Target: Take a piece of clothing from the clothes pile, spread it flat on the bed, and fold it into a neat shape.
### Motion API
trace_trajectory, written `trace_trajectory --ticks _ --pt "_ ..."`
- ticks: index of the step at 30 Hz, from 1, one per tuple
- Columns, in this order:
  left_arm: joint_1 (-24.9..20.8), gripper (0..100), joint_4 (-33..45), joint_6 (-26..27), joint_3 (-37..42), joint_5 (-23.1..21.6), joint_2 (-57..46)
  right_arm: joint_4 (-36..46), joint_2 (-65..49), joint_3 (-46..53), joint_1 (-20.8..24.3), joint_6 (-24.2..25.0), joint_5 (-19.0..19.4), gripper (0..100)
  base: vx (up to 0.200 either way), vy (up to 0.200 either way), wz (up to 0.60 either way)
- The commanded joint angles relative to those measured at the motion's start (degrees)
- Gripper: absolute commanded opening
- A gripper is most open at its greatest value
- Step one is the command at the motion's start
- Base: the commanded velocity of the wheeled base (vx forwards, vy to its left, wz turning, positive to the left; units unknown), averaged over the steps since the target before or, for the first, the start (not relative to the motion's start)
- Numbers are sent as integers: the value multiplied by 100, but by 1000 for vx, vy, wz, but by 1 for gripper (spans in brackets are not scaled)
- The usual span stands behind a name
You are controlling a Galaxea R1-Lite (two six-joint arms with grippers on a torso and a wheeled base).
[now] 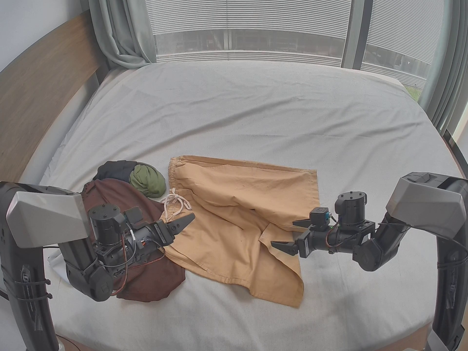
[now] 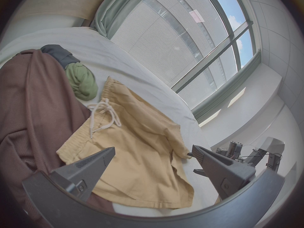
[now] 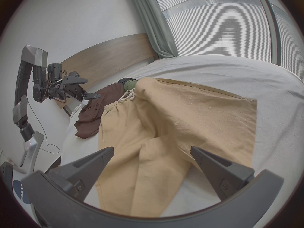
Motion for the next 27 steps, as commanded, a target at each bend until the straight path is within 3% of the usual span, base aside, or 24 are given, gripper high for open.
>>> trace_trajectory --ticks 1,12,27 --pt "122 100 -76 37 176 3 130 125 34 -144 245 -23 -36 100 0 0 0" --pt "359 100 -76 37 220 -14 130 705 508 -733 342 -234 -326 100 0 0 0" --pt "377 100 -85 19 202 -76 156 714 833 -864 333 -304 -414 100 0 0 0"
